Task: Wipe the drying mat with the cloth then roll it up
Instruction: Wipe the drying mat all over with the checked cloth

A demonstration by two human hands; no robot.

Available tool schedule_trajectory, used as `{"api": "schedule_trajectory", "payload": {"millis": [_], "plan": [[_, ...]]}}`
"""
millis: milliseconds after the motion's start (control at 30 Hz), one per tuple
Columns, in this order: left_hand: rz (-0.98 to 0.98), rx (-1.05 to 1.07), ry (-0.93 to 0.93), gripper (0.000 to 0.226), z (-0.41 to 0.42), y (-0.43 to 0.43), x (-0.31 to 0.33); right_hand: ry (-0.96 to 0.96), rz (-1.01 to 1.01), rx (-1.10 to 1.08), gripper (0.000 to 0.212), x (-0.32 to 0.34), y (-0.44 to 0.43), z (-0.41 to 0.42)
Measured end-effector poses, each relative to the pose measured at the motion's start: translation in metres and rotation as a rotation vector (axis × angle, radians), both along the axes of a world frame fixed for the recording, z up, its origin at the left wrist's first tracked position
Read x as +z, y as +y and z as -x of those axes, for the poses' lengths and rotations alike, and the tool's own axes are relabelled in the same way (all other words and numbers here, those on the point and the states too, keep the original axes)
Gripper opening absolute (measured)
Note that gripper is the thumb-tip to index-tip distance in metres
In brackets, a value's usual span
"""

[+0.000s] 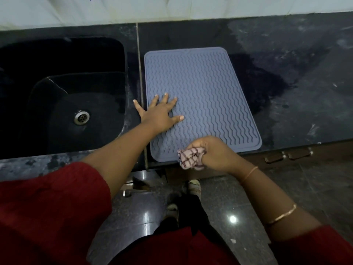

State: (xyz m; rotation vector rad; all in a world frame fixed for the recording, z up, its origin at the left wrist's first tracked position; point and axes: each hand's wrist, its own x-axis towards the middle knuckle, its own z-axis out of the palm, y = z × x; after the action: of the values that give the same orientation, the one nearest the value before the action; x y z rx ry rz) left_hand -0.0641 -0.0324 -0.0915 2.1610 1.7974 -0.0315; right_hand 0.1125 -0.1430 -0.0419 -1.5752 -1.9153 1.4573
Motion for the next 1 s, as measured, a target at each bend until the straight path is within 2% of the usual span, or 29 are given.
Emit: {"api": "schedule_trajectory", "payload": {"millis": [100,167,267,367,433,500,567,700,800,867,1000], "plan": [[-0.057,0.024,-0.082,0.063,0.003,0.005,0.002,0.11,-0.047,-0.123,0.022,0.004,0.017,0.002],[-0.099,0.047,-0.111,0.062,0.01,0.007,0.003,0.106,-0.082,-0.183,0.019,0.003,0.02,0.006],[-0.108,0.023,-0.05,0.067,0.016,0.004,0.002,-0.034,-0.07,-0.093,0.031,0.002,0.011,0.003],[-0.102,0.01,-0.028,0.065,0.015,0.003,0.005,0.041,0.062,-0.014,0.022,0.006,0.014,-0.007],[-0.109,0.01,-0.028,0.056,0.014,0.009,0.009,0.13,0.055,-0.124,0.01,0.011,0.033,-0.014],[-0.151,0.048,-0.062,0.039,0.014,0.021,0.016,0.166,0.0,-0.285,0.018,0.017,0.067,-0.019],[-0.193,0.084,-0.067,0.034,0.015,0.041,0.023,0.161,-0.084,-0.406,0.019,0.025,0.107,-0.02],[-0.117,0.016,0.056,0.057,0.017,0.099,0.043,0.134,-0.26,-0.476,0.015,0.035,0.196,-0.018],[-0.006,-0.095,0.27,0.089,0.011,0.14,0.056,0.008,-0.409,-0.362,0.01,0.031,0.25,-0.013],[0.065,-0.162,0.43,0.111,0.005,0.162,0.065,-0.075,-0.467,-0.286,0.015,0.026,0.279,-0.007],[0.231,-0.218,0.588,0.132,-0.003,0.188,0.073,-0.258,-0.498,-0.124,0.027,0.008,0.317,0.009]]}}
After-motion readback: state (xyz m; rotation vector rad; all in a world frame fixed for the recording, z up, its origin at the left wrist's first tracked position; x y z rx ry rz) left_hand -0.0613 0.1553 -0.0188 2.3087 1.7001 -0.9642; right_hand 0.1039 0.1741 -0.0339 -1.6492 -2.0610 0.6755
